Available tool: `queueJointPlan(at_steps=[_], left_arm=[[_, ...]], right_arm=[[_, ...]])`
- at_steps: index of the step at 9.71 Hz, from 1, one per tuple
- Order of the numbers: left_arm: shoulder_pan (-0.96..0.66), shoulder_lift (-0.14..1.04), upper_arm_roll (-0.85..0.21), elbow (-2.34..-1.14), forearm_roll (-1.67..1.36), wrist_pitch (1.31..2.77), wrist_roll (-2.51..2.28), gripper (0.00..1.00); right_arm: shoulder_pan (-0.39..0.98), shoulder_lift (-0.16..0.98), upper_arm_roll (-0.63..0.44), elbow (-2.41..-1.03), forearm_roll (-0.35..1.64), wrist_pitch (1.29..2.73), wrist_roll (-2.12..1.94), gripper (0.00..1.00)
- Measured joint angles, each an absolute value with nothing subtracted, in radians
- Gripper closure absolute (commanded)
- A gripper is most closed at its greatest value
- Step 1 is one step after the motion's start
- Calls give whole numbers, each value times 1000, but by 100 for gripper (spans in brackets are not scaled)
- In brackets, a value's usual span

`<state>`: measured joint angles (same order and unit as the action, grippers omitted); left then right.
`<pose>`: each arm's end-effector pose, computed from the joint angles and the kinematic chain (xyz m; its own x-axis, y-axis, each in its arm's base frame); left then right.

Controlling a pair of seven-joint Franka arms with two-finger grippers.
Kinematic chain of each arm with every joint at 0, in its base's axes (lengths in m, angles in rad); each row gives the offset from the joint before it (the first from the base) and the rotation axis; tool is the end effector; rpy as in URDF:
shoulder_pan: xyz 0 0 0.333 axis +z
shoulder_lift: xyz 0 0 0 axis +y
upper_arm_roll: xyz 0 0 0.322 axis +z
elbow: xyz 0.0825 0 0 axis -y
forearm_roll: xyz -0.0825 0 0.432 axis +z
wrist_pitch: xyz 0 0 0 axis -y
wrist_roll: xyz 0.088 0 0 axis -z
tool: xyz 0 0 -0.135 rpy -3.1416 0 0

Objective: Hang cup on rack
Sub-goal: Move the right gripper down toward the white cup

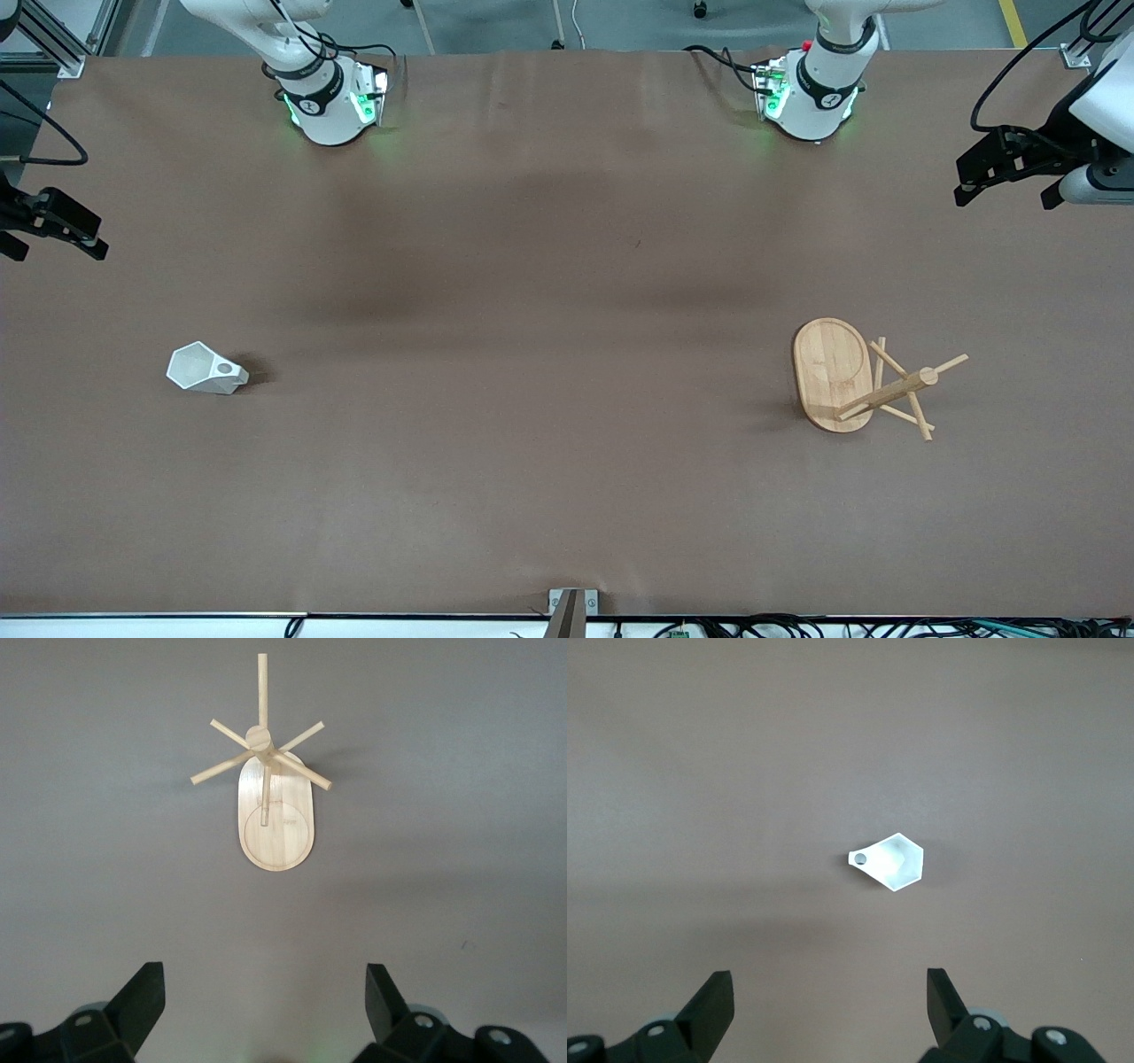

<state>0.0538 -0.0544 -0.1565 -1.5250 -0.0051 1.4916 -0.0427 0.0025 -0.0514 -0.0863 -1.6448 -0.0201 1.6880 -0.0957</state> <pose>0.5741 -0.0625 0.6508 0.9980 -0.0603 0.0205 -0.0603 -0.9982 -0.0025 0.5976 -0.0538 0.6053 0.9956 0.0143 0.0923 0.0121 -0.9996 0.0246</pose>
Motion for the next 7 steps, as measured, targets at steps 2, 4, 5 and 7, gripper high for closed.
queueJointPlan(at_steps=[2,4,5,7], left_arm=[[54,-54,-156,-1525,-5,1490,-43,0],[54,-54,-156,-1525,-5,1490,-43,0],[55,-54,-156,-1525,-5,1490,-42,0],[57,-54,-156,-1525,-5,1490,-42,0]], right_arm=[[2,-51,-86,-1645,-20,1688,-96,4],[2,-51,-86,-1645,-20,1688,-96,4],[2,-51,-86,-1645,-20,1688,-96,4],[2,-51,-86,-1645,-20,1688,-96,3]])
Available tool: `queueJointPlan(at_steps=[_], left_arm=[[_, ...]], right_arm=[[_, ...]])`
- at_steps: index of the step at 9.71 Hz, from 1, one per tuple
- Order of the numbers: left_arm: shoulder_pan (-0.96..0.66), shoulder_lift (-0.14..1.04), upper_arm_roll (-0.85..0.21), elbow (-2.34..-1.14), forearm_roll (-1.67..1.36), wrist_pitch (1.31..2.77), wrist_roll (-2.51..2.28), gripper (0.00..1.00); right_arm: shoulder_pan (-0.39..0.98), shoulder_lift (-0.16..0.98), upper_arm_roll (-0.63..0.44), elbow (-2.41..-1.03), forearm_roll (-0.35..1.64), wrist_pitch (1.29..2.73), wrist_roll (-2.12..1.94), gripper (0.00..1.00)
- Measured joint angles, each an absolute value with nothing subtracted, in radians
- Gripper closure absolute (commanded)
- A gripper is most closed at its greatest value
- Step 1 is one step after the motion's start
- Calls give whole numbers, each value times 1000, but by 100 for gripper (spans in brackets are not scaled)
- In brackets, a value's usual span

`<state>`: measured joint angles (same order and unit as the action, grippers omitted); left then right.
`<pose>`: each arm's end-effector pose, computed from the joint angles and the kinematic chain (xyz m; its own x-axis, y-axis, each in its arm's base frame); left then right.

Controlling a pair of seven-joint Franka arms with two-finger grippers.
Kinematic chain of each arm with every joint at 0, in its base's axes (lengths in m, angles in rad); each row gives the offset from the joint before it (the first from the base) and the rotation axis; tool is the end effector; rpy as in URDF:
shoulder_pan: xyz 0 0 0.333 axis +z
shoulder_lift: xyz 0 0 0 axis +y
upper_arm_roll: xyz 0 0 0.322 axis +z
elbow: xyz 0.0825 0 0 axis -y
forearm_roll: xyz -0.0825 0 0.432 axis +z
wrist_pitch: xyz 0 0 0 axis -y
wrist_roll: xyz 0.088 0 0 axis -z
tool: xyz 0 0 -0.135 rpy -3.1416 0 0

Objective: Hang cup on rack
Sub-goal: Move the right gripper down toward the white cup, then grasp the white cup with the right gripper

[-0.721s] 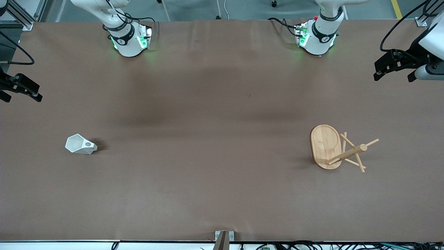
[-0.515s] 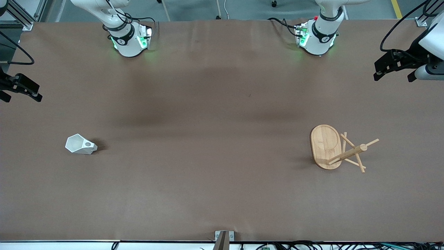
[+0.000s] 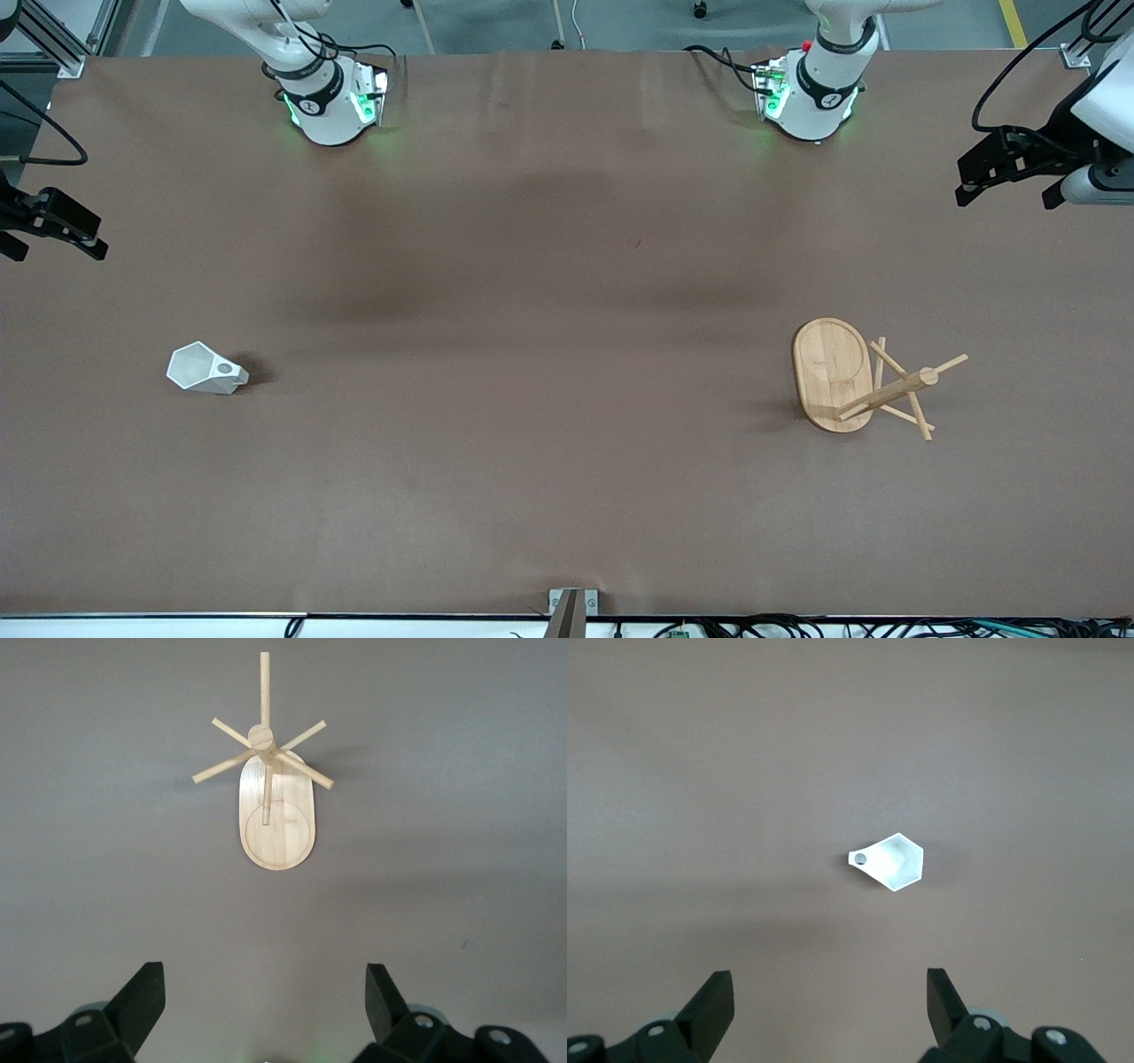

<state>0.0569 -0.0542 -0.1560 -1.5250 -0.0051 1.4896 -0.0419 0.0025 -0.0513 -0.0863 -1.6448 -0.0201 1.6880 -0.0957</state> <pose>0.5741 -0.0604 0.6505 0.9982 -0.0575 0.0183 -0.0575 -0.9983 -0.0026 0.5976 -0.0538 0.6053 0.9956 0.0143 0.0922 0.0121 -0.9996 0.0246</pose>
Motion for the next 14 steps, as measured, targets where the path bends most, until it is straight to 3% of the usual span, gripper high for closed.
queueJointPlan(at_steps=[6,14], left_arm=[[57,-54,-156,-1525,-6,1490,-42,0],[57,-52,-156,-1523,-7,1489,-42,0]], right_arm=[[-8,-32,-97,-1648,-20,1694,-96,2],[-110,268,-105,-1736,-20,2052,-218,5]])
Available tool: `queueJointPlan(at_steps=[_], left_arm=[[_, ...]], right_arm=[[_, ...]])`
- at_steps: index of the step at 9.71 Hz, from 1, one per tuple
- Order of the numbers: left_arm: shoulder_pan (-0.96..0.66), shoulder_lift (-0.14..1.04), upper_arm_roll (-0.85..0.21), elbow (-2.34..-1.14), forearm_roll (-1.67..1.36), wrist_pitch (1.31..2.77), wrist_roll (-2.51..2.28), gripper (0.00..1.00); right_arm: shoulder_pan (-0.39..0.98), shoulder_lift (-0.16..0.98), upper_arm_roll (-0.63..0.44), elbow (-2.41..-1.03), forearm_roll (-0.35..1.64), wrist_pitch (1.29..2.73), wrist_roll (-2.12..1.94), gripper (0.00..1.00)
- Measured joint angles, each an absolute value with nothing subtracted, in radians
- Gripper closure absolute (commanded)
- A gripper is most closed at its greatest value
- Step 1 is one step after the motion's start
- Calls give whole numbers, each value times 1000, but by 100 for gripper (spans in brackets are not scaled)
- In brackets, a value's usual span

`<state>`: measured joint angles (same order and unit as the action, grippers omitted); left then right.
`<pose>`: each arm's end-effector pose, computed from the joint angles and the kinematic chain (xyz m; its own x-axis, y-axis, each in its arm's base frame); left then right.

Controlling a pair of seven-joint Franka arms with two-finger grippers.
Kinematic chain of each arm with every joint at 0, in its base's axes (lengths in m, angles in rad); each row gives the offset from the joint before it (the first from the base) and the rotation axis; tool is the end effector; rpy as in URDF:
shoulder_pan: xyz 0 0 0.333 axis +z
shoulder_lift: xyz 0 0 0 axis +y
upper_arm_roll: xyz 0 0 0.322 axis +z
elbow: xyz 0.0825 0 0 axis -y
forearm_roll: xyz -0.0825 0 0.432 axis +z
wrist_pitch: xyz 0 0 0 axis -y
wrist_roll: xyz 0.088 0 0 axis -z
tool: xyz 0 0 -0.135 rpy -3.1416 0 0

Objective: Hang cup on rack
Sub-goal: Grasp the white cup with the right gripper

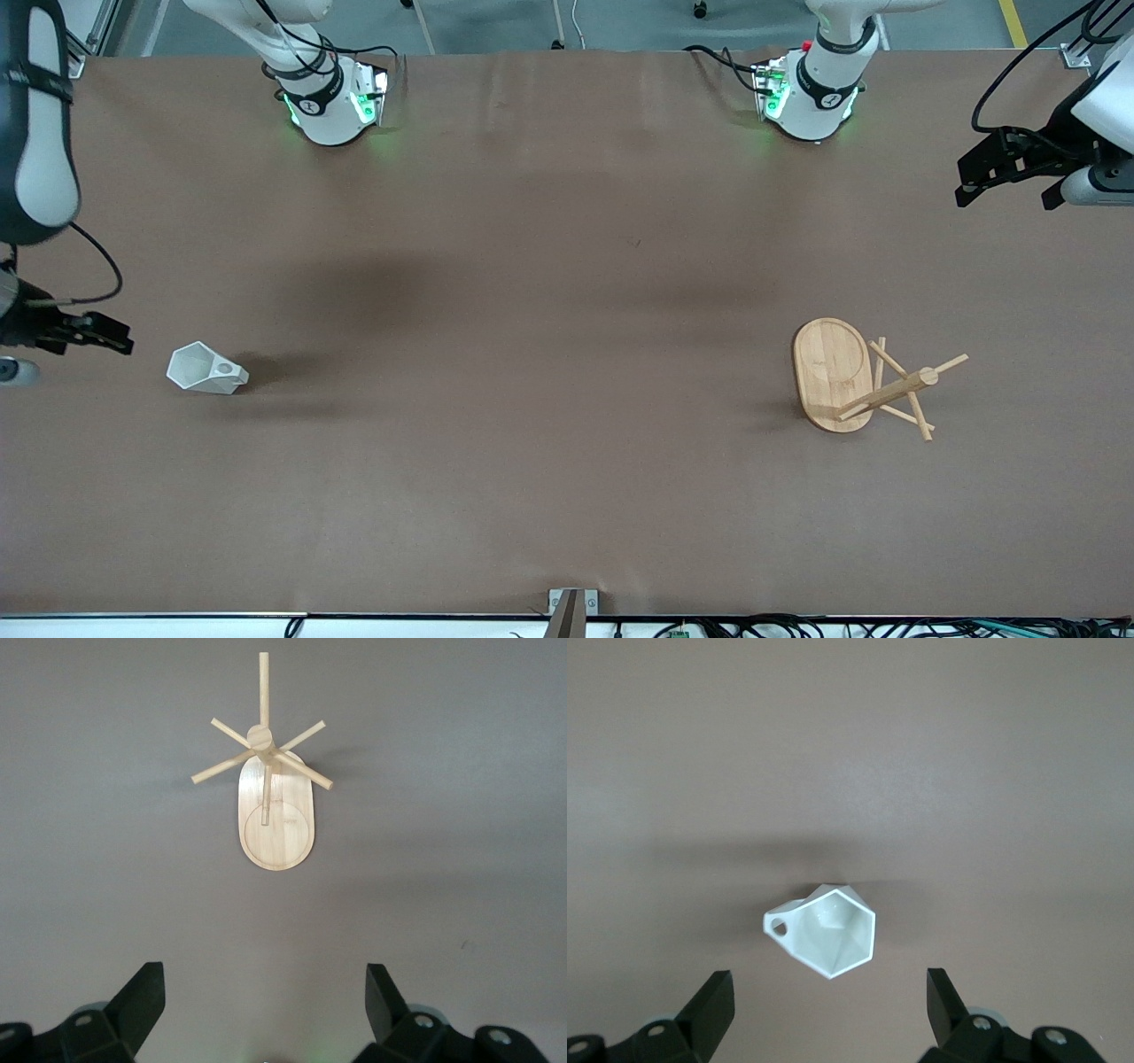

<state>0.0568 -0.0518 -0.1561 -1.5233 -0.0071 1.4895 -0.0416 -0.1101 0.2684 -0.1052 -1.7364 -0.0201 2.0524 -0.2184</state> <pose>0.5748 -0.0607 0.6500 0.9982 -0.0582 0.0174 -0.0582 -0.9983 -0.0003 0.6705 -0.1441 0.3851 0.9991 0.0174 0.0375 0.0153 -0.9983 0.0555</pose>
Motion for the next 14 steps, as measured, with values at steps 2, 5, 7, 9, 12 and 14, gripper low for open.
queueJointPlan(at_steps=[2,5,7,9,12,14], left_arm=[[57,-52,-156,-1523,-7,1490,-42,0],[60,-51,-153,-1511,-7,1488,-42,0],[59,-52,-153,-1501,-7,1475,-42,0],[55,-52,-155,-1496,-7,1463,-42,0],[42,-20,-160,-1494,-16,1468,-43,0],[35,8,-162,-1480,-32,1470,-43,0]], right_arm=[[-135,341,-105,-1782,-20,2162,-269,6],[-161,420,-105,-1839,-18,2276,-304,8],[-165,423,-104,-1890,44,2328,-347,13],[-174,424,-105,-1945,83,2405,-396,61],[-179,425,-104,-2040,93,2557,-432,100],[-179,425,-104,-2055,93,2575,-436,100]])
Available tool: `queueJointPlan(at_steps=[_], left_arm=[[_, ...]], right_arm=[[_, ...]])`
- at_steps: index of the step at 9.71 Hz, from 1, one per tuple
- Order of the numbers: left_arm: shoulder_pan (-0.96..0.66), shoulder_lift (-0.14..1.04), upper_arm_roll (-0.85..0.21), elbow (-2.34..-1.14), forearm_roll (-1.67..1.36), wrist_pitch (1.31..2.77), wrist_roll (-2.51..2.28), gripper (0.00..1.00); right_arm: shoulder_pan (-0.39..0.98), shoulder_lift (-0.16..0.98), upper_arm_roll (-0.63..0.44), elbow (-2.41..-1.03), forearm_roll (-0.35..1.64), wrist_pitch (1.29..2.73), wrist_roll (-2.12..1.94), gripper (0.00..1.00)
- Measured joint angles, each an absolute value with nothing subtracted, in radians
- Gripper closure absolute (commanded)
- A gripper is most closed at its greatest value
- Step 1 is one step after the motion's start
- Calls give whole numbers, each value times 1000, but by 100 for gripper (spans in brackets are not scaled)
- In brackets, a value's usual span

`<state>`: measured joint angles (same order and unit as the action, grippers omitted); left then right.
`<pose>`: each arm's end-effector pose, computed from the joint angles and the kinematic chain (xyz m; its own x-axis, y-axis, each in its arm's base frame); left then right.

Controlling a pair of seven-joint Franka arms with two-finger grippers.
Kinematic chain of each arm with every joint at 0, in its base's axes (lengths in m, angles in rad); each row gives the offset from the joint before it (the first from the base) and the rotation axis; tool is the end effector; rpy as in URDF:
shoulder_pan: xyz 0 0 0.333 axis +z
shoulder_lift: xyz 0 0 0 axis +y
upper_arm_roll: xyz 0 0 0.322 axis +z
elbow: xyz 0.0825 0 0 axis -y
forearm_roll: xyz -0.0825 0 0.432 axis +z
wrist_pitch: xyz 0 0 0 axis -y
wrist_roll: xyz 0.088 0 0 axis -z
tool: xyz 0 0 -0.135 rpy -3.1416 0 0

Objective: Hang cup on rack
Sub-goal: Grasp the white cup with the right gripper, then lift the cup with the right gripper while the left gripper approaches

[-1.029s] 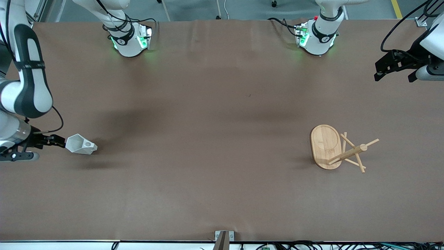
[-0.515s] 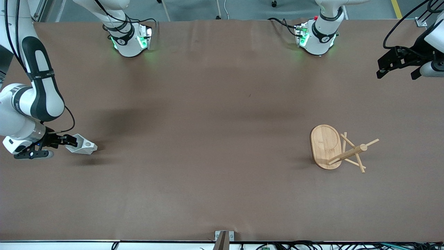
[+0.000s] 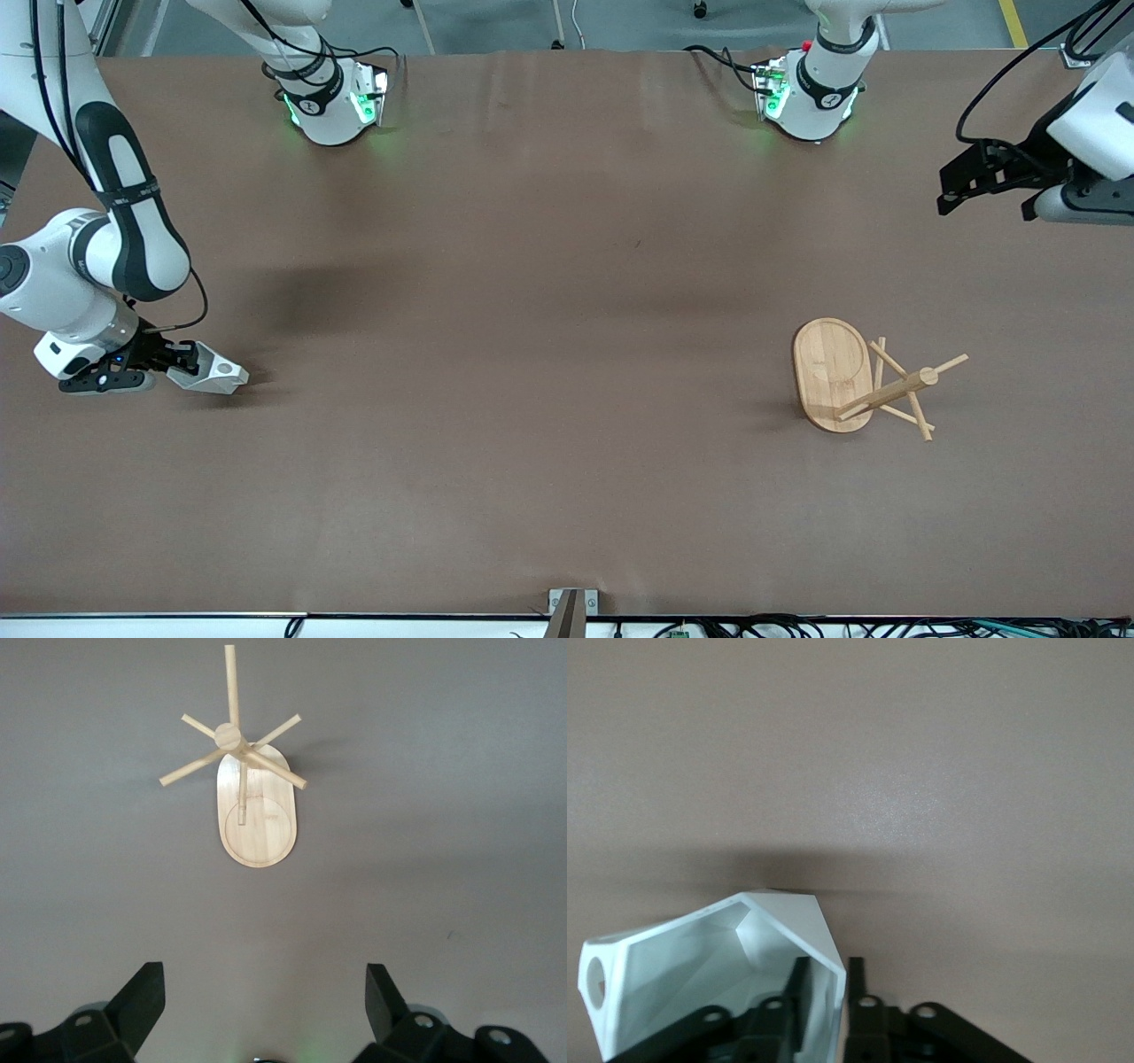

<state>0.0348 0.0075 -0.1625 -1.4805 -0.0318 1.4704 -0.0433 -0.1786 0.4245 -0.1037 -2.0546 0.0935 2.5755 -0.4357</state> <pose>0.5888 -0.0798 0.6359 0.9960 -0.0875 -0.0189 -0.0869 -0.9957 0.0321 0.6139 -0.1790 0.1781 0.9914 0.0891 0.0963 0.0867 -0.9958 0.0282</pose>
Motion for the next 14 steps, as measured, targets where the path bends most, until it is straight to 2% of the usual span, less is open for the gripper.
queueJointPlan(at_steps=[2,3,6,8,10,14], left_arm=[[30,12,-163,-1473,-33,1470,-46,0],[33,16,-160,-1471,-33,1470,-45,0],[54,41,-153,-1456,-33,1475,-43,0],[46,56,-157,-1425,-33,1476,-46,0],[47,59,-157,-1418,-33,1476,-46,0],[27,65,-170,-1417,-32,1476,-45,0]], right_arm=[[-177,413,-99,-2045,95,2549,-436,100],[-172,390,-96,-2022,95,2490,-436,100],[-137,258,-88,-1857,124,2164,-435,100],[-84,222,-86,-1721,185,1956,-384,100],[-4,222,-83,-1621,254,1855,-294,100],[90,230,-80,-1587,692,1740,-231,100]])
